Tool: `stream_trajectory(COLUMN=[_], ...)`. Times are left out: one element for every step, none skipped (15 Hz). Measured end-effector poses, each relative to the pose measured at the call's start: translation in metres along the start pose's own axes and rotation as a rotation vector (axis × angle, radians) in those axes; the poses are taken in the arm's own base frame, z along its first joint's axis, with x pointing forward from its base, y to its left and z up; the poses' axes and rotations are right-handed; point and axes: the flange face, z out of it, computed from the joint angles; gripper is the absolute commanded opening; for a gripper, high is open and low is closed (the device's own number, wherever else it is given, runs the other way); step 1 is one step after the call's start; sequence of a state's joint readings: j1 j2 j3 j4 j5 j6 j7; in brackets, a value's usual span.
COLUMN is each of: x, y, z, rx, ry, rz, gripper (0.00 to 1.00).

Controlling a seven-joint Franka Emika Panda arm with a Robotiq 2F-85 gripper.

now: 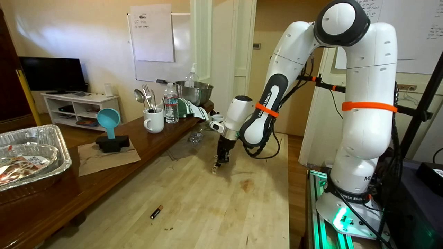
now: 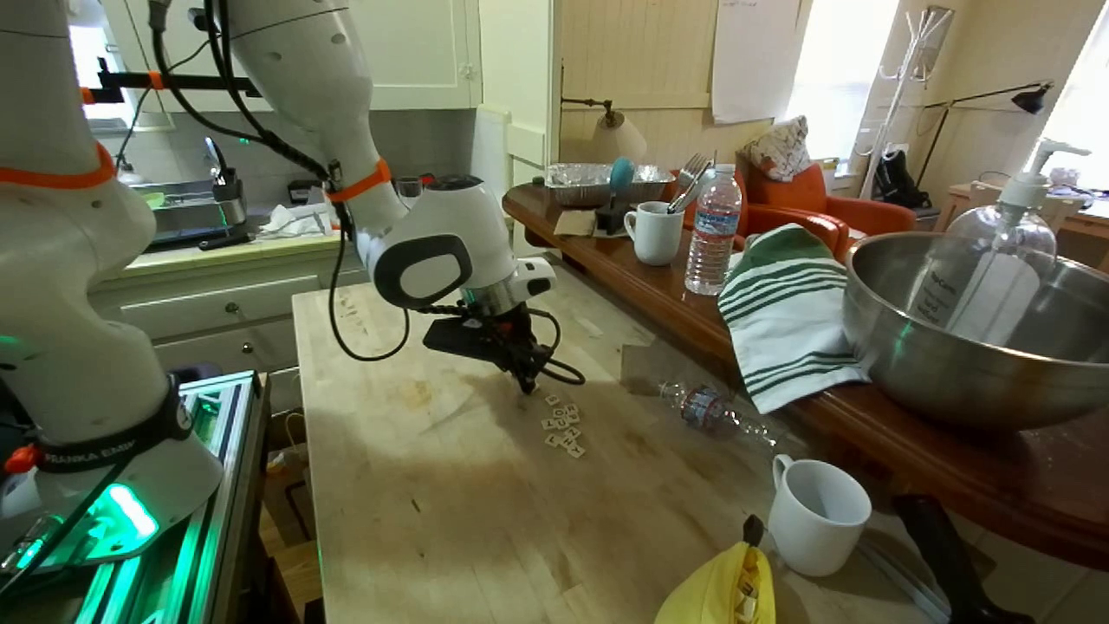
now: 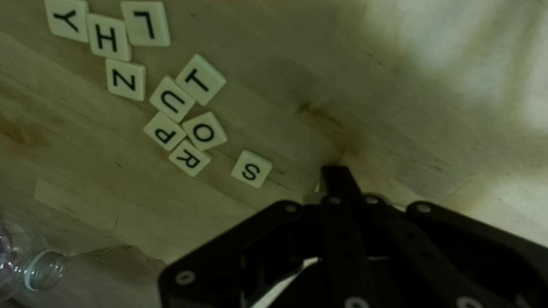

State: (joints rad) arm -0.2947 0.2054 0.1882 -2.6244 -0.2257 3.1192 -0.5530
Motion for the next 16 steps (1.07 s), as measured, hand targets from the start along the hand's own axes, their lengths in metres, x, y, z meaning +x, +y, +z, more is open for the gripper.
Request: stream_trajectory(x=[0.0004, 0.0008, 0.0014, 0.002, 0.0025, 0.0031, 0.0036, 0.004, 0.0043, 0.0044, 0.0045, 0.0045, 0.0045, 0.0044, 0.0044, 0.0043], y=[-0.0002, -0.0004, -0.0007, -0.0011, -0.0015, -0.0018, -0.0022, -0.0025, -0.0027, -0.0028, -0.0028, -0.0028, -0.0027, -0.0027, -0.0026, -0.0025], z=[0.0001, 0.0002, 0.0003, 0.0004, 0.0005, 0.0006, 0.0007, 0.0007, 0.0008, 0.0008, 0.0009, 0.0009, 0.0009, 0.0009, 0.0009, 0.0009], rx=[0.001, 0.002, 0.003, 0.004, 0.005, 0.006, 0.007, 0.008, 0.009, 0.01, 0.01, 0.01, 0.011, 0.011, 0.011, 0.012], ry=[0.001, 0.002, 0.003, 0.004, 0.005, 0.007, 0.008, 0.009, 0.01, 0.01, 0.011, 0.011, 0.011, 0.012, 0.012, 0.012], rz=[-0.004, -0.009, -0.015, -0.021, -0.027, -0.032, -0.039, -0.045, -0.05, -0.055, -0.061, -0.065, -0.069, -0.074, -0.079, -0.081], gripper=[0.0, 0.0, 0.0, 0.0, 0.0, 0.0, 0.0, 0.0, 0.0, 0.0, 0.0, 0.0, 0.0, 0.0, 0.0, 0.0])
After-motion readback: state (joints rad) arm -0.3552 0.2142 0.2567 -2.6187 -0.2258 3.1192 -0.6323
